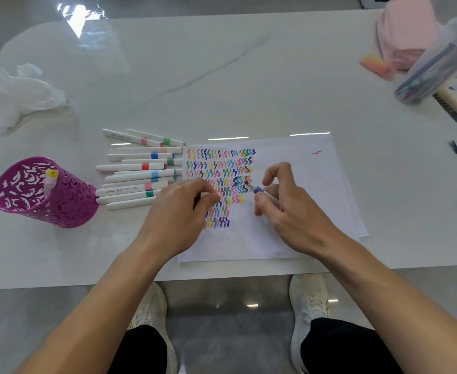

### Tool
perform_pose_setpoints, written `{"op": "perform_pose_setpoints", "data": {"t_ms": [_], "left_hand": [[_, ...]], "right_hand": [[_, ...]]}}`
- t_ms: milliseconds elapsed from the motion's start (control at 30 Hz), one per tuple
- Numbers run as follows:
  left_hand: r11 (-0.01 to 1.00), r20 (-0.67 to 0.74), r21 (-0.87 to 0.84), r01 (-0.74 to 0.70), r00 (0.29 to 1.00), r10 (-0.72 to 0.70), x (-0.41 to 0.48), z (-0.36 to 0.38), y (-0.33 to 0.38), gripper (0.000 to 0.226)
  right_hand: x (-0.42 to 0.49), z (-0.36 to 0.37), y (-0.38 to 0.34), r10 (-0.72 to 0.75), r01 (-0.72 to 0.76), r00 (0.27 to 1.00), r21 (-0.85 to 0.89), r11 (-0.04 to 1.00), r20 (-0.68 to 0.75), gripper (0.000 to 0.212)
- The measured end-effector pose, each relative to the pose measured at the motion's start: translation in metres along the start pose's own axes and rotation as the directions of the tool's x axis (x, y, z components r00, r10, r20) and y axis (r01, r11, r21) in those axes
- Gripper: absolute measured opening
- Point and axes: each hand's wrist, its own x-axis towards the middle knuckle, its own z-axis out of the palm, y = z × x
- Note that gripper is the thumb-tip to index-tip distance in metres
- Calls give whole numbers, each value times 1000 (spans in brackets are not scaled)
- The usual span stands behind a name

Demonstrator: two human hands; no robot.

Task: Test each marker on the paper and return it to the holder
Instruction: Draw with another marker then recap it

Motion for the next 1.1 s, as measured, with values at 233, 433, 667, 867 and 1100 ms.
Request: {"op": "perform_pose_setpoints", "data": {"t_ms": [233, 433, 667, 867, 1100], "left_hand": [[993, 103, 94, -70, 993, 60, -3, 2, -4, 33], [993, 139, 108, -56, 989, 41, -1, 4, -5, 33], [994, 143, 91, -53, 989, 39, 1, 8, -9, 31], [997, 151, 69, -26, 988, 15, 4, 9, -10, 28], [998, 168, 61, -6, 986, -4, 6, 7, -8, 28]], "right_hand": [[7, -3, -2, 121, -112, 993, 506, 855, 17, 33], [10, 0, 9, 93, -111, 994, 607, 787, 61, 34], [6, 9, 6, 106, -63, 993, 516, 854, -53, 26], [4, 15, 6, 117, -27, 984, 548, 836, -131, 7], [5, 23, 11, 154, -38, 967, 482, 875, -202, 21]]}}
